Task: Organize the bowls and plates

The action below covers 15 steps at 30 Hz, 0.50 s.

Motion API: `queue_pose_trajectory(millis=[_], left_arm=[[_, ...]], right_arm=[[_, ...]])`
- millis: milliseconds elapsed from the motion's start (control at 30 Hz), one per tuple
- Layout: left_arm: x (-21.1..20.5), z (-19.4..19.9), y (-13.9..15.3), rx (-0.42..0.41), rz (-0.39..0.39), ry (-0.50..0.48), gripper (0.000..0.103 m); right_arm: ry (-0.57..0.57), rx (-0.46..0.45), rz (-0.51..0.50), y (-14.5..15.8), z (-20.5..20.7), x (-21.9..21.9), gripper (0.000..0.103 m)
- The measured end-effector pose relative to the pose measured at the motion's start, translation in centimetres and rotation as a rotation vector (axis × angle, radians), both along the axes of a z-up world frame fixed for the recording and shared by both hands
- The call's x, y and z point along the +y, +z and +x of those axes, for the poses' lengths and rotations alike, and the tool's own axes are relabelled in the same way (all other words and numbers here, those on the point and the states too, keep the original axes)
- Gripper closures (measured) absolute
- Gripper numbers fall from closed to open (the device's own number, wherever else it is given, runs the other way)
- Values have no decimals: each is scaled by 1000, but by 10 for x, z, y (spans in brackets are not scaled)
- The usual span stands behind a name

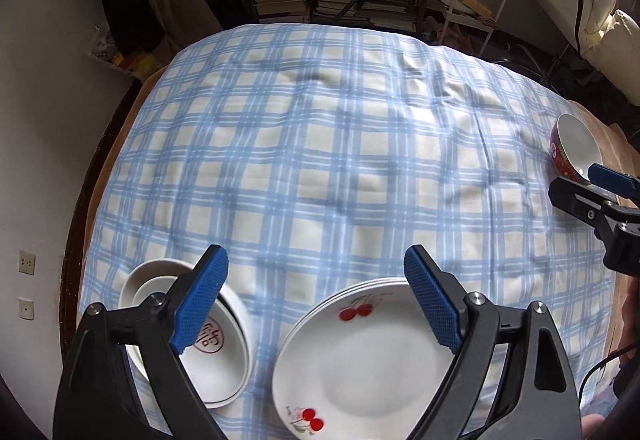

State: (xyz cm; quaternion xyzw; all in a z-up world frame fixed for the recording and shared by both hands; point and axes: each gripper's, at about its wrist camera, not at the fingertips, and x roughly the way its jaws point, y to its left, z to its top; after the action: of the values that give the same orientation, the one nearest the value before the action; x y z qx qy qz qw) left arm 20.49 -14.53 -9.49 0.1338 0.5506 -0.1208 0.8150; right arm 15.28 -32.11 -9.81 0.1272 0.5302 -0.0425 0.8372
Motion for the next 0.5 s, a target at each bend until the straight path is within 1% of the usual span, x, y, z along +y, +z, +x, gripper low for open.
queue_pose_trajectory(millis=[167, 300, 367, 500], left_arm=[[-52, 7, -7, -9, 16, -72, 14], [-96, 10, -8, -42, 20, -138, 14], [-115, 13, -8, -48, 13, -150, 14], [-151, 22, -9, -34, -27, -157, 14]], right_arm=[[-55, -17, -9, -4, -2, -50, 2], [-78, -40, -29, -6, -4, -84, 2], [-97, -44, -39, -8, -6, -101, 2], [-148, -33, -19, -15, -10, -137, 2]])
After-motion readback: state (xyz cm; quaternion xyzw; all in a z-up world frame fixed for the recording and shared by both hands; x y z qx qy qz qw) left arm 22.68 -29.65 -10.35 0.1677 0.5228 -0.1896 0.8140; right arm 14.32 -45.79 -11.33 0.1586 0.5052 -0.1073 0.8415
